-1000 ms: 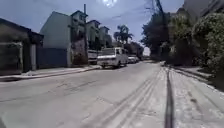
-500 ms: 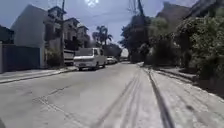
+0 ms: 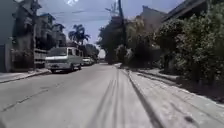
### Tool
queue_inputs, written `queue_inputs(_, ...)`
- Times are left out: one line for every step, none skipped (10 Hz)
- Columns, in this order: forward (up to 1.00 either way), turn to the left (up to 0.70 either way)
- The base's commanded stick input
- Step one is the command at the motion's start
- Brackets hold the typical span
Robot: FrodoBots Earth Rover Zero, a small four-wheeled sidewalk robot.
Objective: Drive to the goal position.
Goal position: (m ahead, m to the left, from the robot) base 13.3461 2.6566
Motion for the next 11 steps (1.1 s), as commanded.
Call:
queue_inputs(1.0,0.0)
queue_inputs(1.0,0.05)
queue_inputs(1.0,0.4)
queue_inputs(1.0,0.4)
queue_inputs(1.0,0.35)
queue_inputs(1.0,0.0)
queue_inputs(1.0,0.0)
queue_inputs(1.0,0.0)
queue_inputs(0.95,0.0)
queue_inputs(0.62,0.0)
queue_inputs(1.0,0.0)
